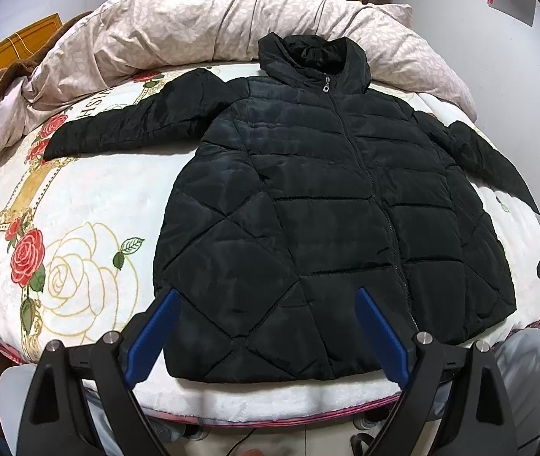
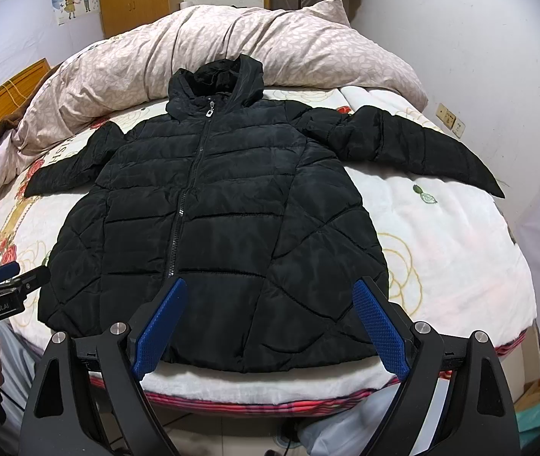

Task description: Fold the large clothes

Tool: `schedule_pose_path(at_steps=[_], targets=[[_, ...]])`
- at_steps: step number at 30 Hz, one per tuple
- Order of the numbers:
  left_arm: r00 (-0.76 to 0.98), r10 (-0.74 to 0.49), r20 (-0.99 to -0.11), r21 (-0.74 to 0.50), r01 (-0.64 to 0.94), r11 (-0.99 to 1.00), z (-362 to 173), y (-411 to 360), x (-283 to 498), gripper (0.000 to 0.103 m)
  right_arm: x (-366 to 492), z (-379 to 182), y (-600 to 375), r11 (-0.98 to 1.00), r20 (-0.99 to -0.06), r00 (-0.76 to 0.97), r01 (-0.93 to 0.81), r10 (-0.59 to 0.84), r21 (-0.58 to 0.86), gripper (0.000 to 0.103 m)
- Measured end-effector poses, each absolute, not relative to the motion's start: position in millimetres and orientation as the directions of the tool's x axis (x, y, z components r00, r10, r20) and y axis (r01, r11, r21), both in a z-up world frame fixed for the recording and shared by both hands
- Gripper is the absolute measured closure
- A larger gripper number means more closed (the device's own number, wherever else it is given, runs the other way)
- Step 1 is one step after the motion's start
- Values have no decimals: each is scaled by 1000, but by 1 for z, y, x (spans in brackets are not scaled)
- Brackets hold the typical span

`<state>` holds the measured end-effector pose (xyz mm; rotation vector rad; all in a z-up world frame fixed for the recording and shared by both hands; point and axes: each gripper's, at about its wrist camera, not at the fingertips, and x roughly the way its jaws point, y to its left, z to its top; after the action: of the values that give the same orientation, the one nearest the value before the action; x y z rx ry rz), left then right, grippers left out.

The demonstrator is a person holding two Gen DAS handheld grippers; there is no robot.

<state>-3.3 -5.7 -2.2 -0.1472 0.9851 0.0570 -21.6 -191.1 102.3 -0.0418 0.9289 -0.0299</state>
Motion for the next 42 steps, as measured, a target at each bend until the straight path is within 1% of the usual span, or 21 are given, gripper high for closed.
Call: schedule_pose_path(at_steps=[32, 42], targets=[[542, -29, -840, -108, -115, 987, -9, -8, -6, 9, -22, 101, -189, 999, -803, 594, 7, -43, -49, 14], [538, -36, -842, -128, -135, 983, -11, 4, 4, 9, -9, 91, -178, 998, -819, 573, -17, -34, -53, 14]])
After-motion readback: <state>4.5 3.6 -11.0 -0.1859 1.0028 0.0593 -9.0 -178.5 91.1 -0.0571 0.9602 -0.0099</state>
